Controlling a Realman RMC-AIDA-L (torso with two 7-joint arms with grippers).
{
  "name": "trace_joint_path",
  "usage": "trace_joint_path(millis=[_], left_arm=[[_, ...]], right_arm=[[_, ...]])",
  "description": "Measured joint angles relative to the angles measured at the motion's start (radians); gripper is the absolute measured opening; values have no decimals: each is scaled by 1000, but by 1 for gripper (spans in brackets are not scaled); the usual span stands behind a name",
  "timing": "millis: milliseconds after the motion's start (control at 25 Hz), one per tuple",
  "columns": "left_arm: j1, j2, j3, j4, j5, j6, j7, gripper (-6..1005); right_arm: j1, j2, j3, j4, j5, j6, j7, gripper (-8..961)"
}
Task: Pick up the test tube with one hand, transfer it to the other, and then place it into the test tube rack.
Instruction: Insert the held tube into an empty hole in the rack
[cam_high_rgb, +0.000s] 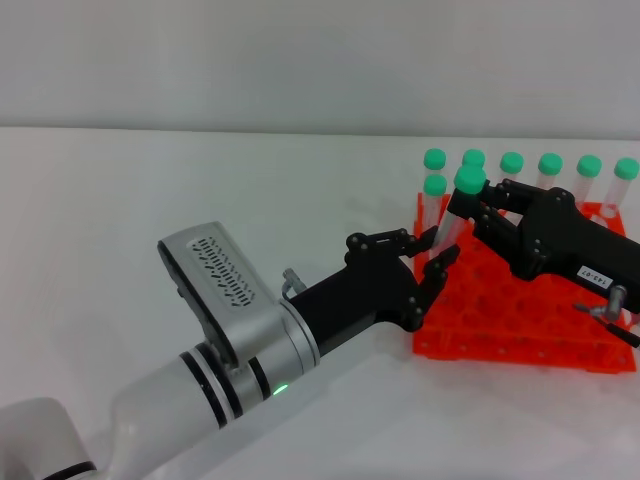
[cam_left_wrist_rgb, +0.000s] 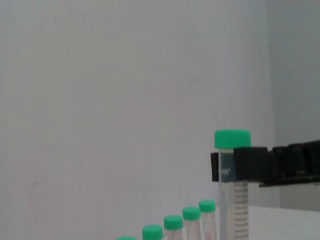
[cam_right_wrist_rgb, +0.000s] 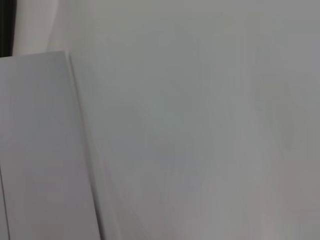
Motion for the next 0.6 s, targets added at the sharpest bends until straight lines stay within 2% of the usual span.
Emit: trace_joint_path(millis=[240, 600], left_arm=[[1, 0, -3, 20, 4, -32, 39, 195], [9, -2, -2, 23, 1, -31, 81, 514]], right_arm=[[0, 0, 1, -1, 17, -3, 4, 211], [-10, -1, 0, -1, 37, -6, 3, 208]])
